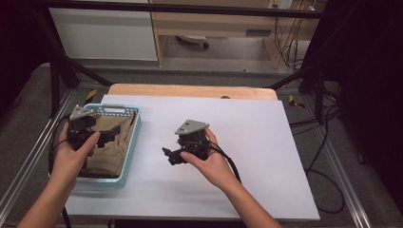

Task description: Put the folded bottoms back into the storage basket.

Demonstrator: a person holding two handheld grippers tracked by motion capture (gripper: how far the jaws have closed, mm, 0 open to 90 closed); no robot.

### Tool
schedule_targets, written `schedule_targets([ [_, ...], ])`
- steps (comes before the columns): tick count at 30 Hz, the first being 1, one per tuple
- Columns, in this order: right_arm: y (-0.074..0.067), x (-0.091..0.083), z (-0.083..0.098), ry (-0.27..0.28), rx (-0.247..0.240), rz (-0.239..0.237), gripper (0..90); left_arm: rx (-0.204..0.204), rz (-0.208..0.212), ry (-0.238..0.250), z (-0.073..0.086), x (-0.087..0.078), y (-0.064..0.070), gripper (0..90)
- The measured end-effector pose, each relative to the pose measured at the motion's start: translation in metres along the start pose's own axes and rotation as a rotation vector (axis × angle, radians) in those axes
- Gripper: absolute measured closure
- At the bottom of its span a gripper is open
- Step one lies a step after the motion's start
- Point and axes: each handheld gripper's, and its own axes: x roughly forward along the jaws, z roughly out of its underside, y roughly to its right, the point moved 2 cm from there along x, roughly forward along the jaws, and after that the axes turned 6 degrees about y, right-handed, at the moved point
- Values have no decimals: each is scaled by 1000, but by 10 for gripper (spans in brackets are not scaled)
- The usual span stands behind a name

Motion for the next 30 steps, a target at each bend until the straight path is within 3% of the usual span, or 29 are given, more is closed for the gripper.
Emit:
schedule_targets([
  [7, 14, -9, 0, 15, 27, -14, 73, 4, 20, 6, 2, -2, 4, 56],
  [30, 53, -35, 6, 40, 92, 44, 72, 31, 83, 0, 15, -7, 23, 56],
])
